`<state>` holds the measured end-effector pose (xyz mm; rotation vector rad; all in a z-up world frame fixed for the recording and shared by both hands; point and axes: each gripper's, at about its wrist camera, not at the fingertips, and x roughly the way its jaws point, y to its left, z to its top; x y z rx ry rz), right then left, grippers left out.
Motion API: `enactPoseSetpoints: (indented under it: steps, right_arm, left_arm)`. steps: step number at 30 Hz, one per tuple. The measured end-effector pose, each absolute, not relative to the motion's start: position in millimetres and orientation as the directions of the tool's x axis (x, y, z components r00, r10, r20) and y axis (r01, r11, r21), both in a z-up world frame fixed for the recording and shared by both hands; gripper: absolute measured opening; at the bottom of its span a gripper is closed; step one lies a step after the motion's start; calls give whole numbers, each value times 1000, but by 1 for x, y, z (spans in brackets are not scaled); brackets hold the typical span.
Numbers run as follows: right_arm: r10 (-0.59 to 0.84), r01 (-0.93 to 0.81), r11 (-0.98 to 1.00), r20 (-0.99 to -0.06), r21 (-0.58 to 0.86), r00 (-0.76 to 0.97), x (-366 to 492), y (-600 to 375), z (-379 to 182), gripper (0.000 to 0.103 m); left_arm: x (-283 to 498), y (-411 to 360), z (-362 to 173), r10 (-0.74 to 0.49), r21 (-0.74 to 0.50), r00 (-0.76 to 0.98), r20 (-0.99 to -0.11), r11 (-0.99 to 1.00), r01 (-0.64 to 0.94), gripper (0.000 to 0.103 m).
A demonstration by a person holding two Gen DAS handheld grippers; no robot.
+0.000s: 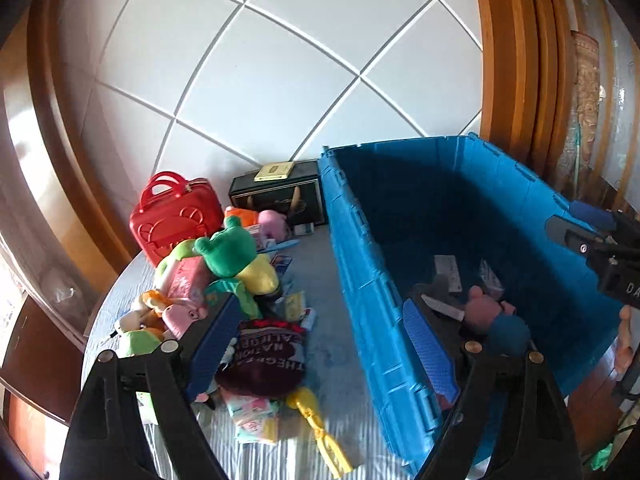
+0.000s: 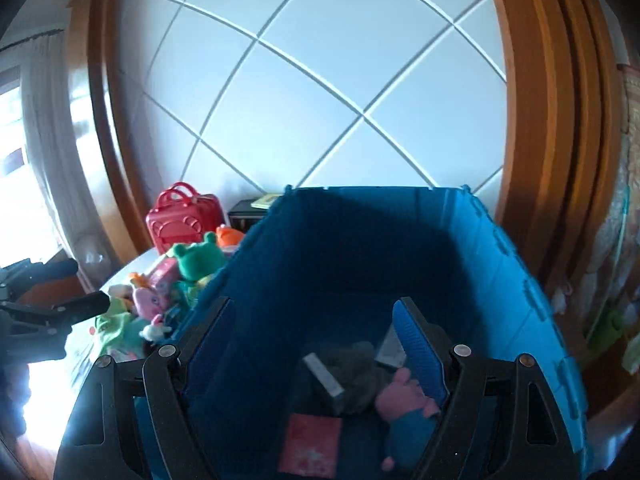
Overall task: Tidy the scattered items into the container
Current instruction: 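Withdraw both tools from the crate back toward the pile, then grasp the Kotex pad pack with left tool while right tool grasps the yellow clamp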
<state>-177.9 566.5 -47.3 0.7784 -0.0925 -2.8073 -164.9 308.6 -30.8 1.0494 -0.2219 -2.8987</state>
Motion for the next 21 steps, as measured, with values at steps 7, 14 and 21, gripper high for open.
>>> enactPoseSetpoints:
  steps: [7,14,21]
  right_arm:
    - [-285,283,-956,-492,80,-823,-157,461,-41,81]
    - [-274,296,-954,-500,37,-821,-129,344,-48,81]
    - [-209,268,-963,-592,-12,-778,-114,269,-86,81]
  left_arm:
    - [-131,224,-55,-72,115,-749,-659,-993,-6,84]
    - [-104,145,-81,-27,84,-757,-653,-996,-38,84]
    - [-102,104,-117,3,65,-733,-680,-996,-65,84]
